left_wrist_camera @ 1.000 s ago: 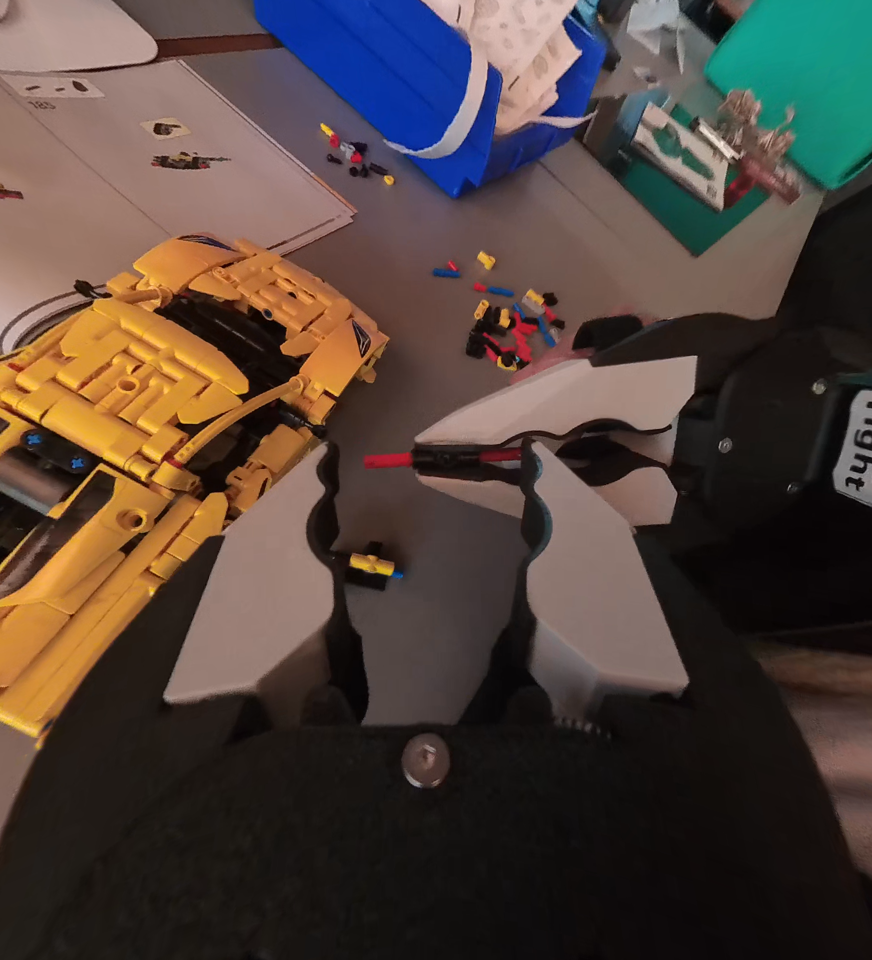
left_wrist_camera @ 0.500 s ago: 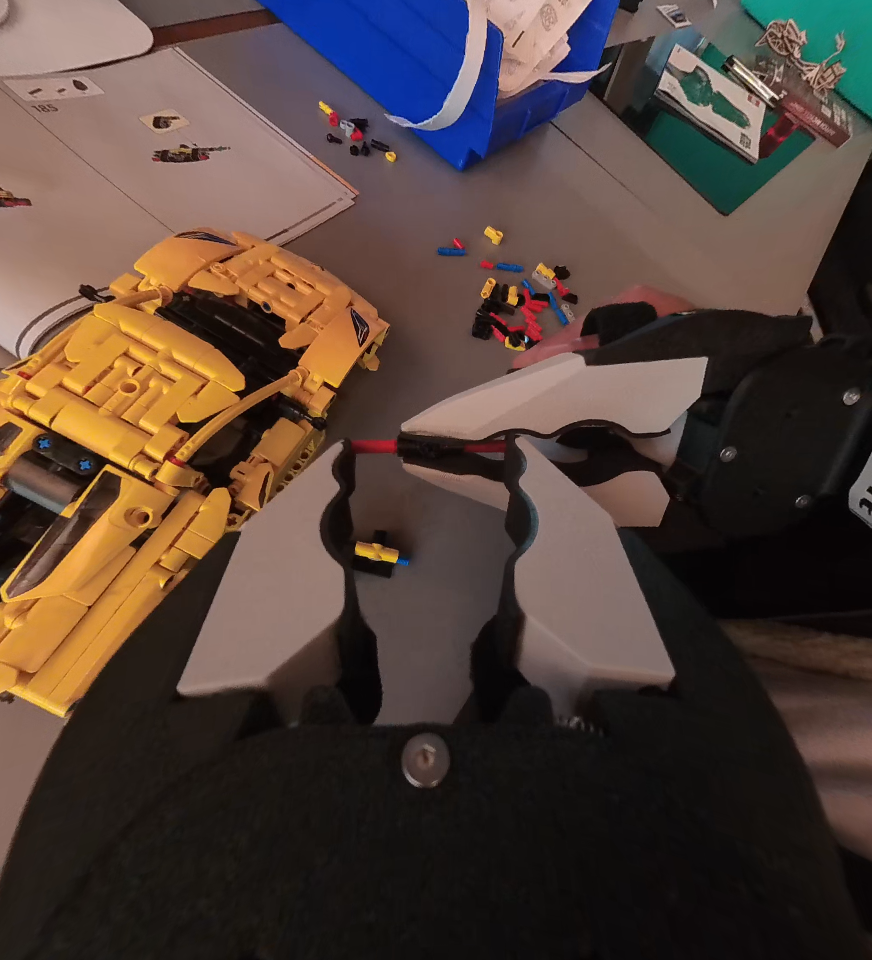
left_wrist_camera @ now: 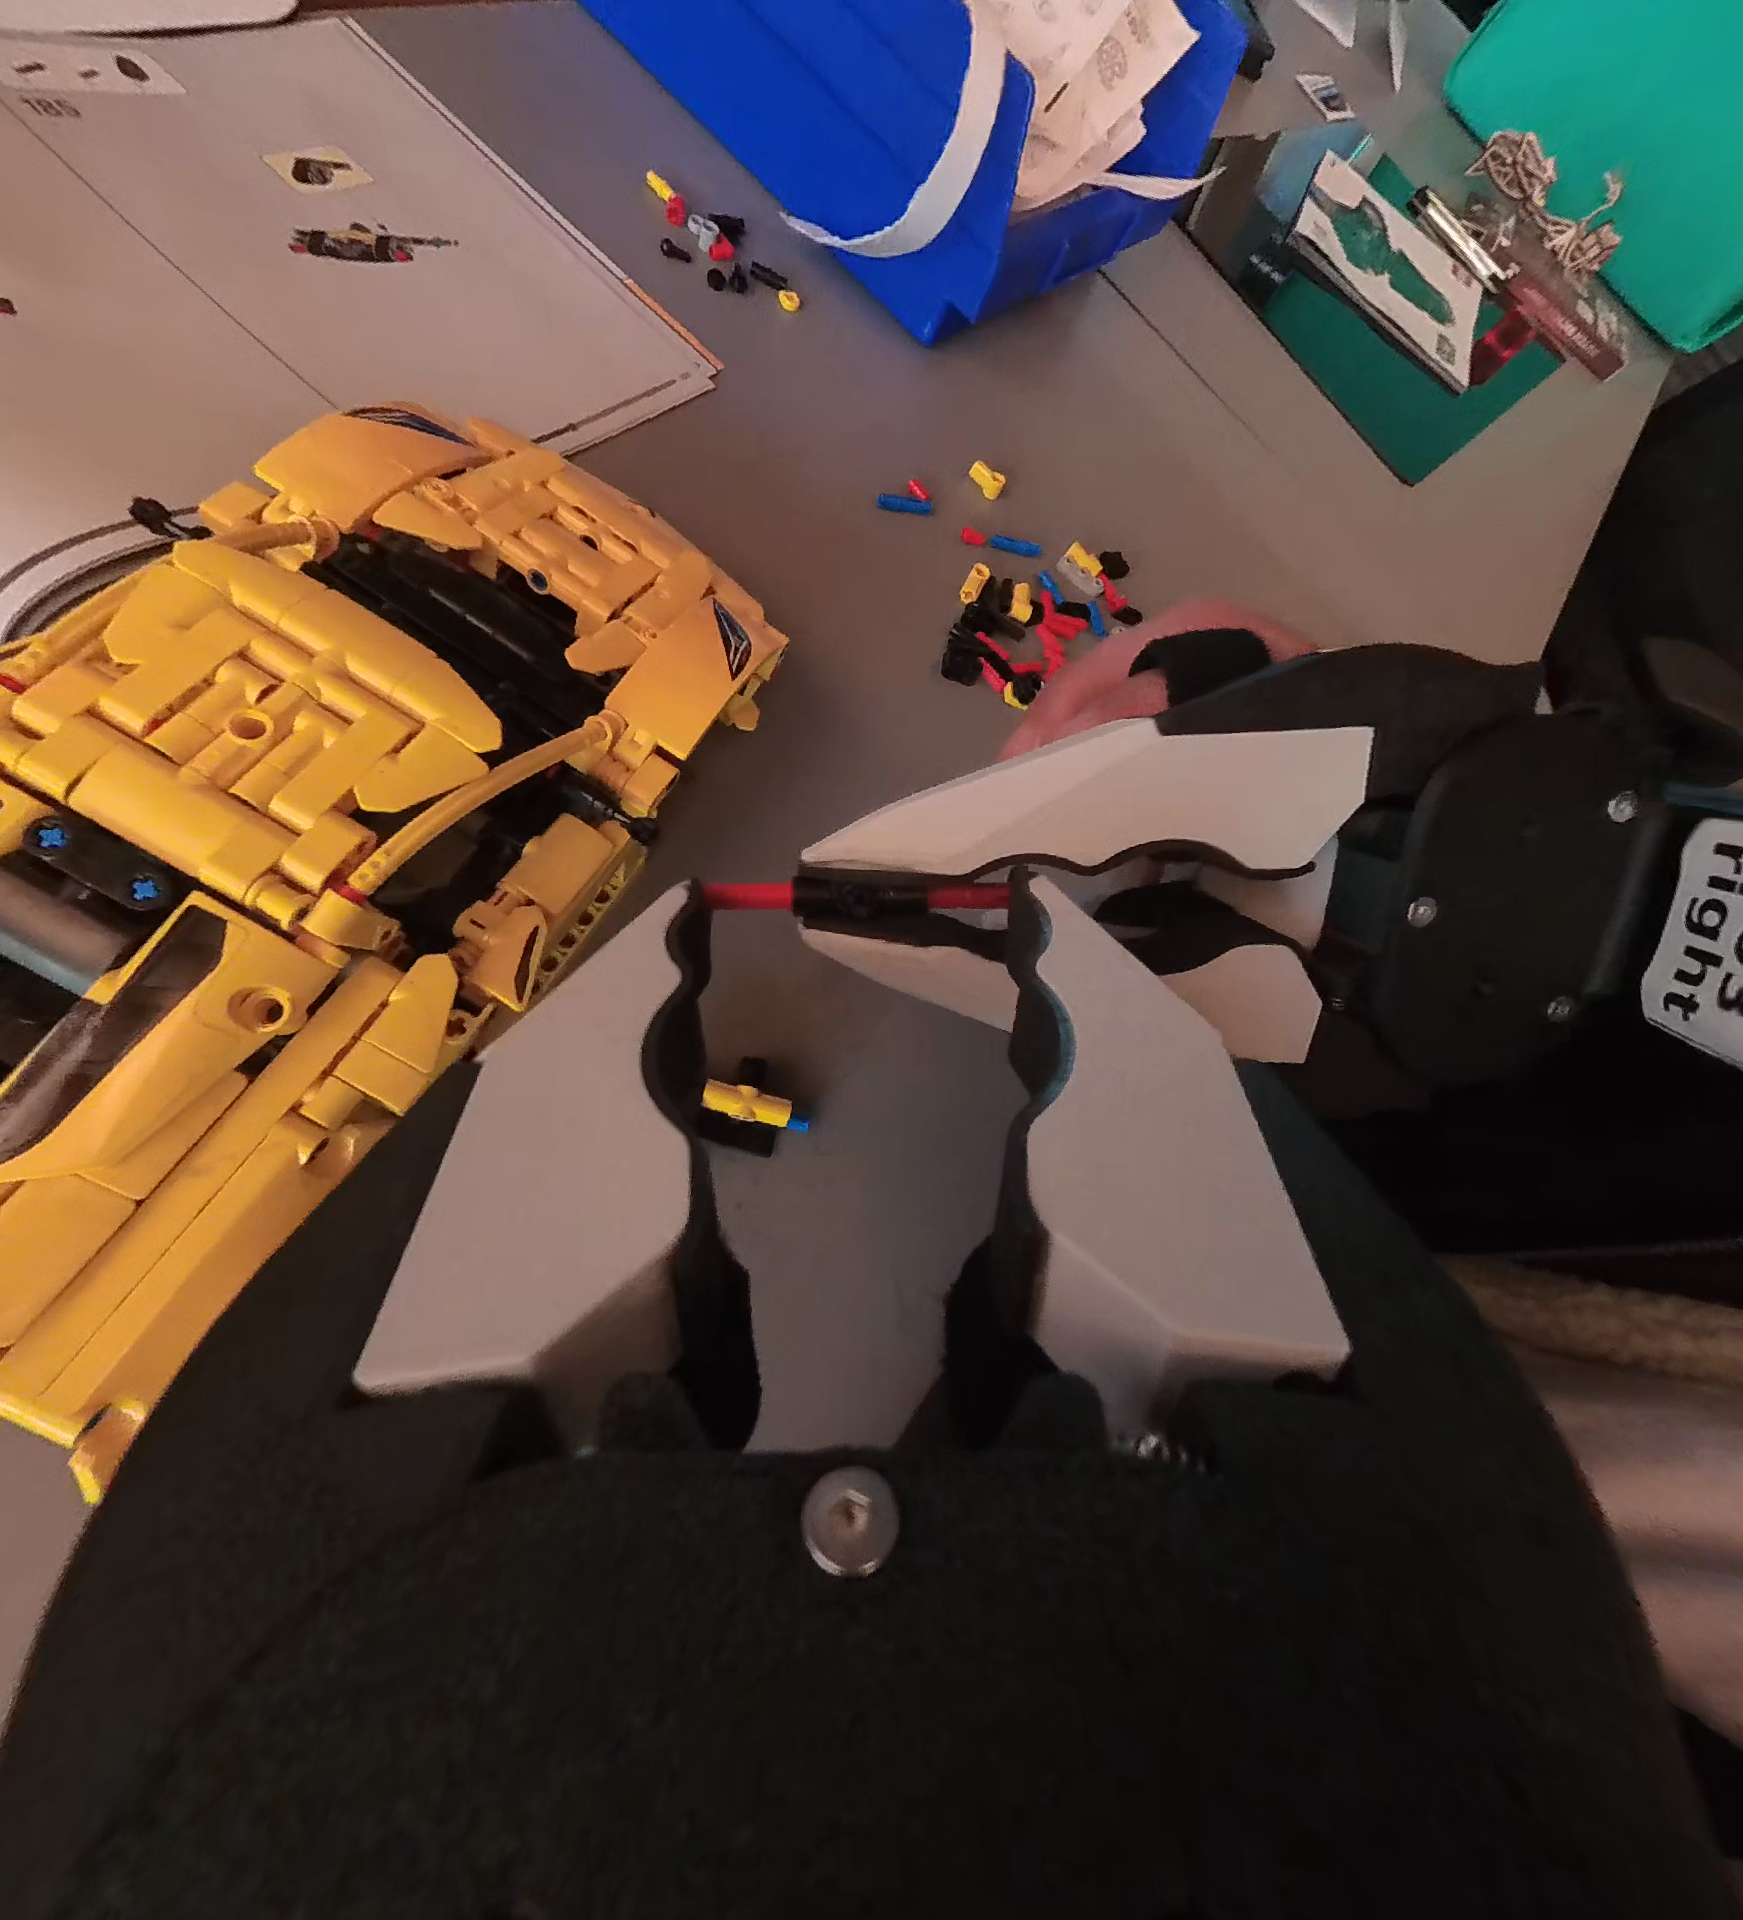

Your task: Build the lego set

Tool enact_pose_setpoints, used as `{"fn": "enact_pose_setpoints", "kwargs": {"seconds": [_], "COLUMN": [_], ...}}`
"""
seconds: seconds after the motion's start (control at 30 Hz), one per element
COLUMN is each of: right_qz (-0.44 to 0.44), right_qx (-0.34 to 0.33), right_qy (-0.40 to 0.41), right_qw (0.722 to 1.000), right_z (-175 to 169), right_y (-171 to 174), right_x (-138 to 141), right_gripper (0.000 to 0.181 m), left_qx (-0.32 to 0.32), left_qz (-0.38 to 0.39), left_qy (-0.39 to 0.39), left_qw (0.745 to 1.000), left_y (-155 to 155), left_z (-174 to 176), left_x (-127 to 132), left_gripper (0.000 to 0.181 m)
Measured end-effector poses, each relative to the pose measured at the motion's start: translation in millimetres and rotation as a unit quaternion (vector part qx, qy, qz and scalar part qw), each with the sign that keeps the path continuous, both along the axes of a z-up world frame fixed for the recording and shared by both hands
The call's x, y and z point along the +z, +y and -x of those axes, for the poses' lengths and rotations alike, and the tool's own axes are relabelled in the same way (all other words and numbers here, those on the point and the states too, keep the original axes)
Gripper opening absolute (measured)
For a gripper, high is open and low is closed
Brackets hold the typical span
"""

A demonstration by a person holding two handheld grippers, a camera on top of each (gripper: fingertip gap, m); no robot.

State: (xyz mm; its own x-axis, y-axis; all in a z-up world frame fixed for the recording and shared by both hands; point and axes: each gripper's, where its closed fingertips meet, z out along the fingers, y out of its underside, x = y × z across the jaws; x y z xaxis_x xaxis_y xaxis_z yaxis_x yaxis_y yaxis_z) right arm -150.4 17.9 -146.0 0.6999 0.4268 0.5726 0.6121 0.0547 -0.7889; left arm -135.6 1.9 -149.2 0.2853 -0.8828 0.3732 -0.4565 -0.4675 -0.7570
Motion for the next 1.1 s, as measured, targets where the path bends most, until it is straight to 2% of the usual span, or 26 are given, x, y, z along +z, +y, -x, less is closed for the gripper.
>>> {"fn": "enact_pose_setpoints", "kwargs": {"seconds": [0.1,0.2,0.27,0.33,0.47,0.53,0.6,0.67,0.73,0.9,1.0,1.1], "right_qz": [0.011,0.001,0.012,0.048,0.095,0.088,0.079,0.082,0.071,0.048,0.038,0.032], "right_qx": [0.011,0.034,0.044,0.052,0.084,0.088,0.073,0.052,0.047,0.038,0.041,0.052], "right_qy": [0.042,0.073,0.121,0.214,0.378,0.42,0.447,0.45,0.432,0.365,0.324,0.313], "right_qw": [0.999,0.997,0.992,0.974,0.917,0.899,0.888,0.887,0.898,0.929,0.945,0.948], "right_z": [-1,-4,-10,-18,-37,-46,-56,-63,-65,-58,-52,-46], "right_y": [1,7,14,26,48,54,57,58,59,59,54,50], "right_x": [5,18,28,39,50,49,44,40,41,40,39,44], "right_gripper": [0.006,0.006,0.006,0.006,0.006,0.006,0.006,0.006,0.005,0.005,0.005,0.005], "left_qx": [-0.007,-0.019,-0.023,-0.021,0.005,0.009,0.022,0.012,0.008,-0.02,-0.018,-0.02], "left_qz": [0.015,0.017,0.026,0.011,-0.082,-0.121,-0.125,-0.126,-0.143,-0.13,-0.148,-0.149], "left_qy": [-0.032,-0.096,-0.149,-0.199,-0.256,-0.275,-0.289,-0.307,-0.303,-0.301,-0.288,-0.275], "left_qw": [0.999,0.995,0.988,0.98,0.963,0.954,0.949,0.943,0.942,0.944,0.946,0.95], "left_y": [1,9,23,46,102,113,114,105,102,90,90,91], "left_z": [-2,-2,1,7,22,28,34,36,35,27,29,29], "left_x": [8,24,38,54,71,70,68,71,68,65,64,59], "left_gripper": [0.058,0.058,0.058,0.057,0.056,0.054,0.05,0.048,0.04,0.035,0.034,0.028]}}
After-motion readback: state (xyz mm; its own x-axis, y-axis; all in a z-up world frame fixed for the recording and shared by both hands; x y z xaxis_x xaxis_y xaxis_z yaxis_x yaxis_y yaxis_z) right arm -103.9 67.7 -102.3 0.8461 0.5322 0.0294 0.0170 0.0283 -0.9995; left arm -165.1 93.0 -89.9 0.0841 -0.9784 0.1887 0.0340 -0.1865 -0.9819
